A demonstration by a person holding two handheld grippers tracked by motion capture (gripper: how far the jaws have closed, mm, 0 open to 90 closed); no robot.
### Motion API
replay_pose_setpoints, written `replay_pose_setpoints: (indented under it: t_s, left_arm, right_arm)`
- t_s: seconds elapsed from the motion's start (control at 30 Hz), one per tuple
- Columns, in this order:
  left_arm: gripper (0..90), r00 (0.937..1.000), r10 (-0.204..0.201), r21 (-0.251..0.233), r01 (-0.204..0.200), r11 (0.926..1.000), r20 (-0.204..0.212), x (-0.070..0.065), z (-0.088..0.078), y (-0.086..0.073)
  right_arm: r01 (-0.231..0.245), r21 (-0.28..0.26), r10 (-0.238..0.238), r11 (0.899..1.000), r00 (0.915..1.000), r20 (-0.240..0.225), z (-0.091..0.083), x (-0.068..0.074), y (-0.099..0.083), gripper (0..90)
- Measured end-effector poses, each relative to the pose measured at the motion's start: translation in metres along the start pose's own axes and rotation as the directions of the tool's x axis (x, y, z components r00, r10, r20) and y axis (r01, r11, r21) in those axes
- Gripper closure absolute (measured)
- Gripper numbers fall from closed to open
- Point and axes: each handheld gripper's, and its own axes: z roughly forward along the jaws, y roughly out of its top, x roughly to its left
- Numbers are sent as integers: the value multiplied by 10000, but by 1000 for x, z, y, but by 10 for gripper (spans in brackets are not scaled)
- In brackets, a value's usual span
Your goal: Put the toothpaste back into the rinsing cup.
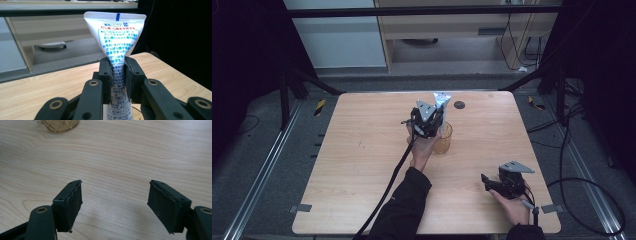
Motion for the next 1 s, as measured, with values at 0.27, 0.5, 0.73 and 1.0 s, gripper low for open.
replay_pose_setpoints:
  t_s: [0.27,0.5,0.73,1.0]
  left_arm:
    - [763,9999,-73,233,70,9997,143,-2,1,-15]
    - [762,9997,52,530,-64,9986,232,-5,1,-26]
    - [760,9996,57,762,-77,9971,268,-7,2,-35]
    - [752,9995,144,999,-169,9949,263,-6,4,-43]
  right_arm:
    - [30,20,-30,10000,10000,12,0,0,0,272]
    - [-58,37,58,10000,10000,1,0,-1,0,272]
    - [32,40,-32,10000,10000,37,1,-1,0,272]
    - [38,40,-38,10000,10000,33,1,0,0,272]
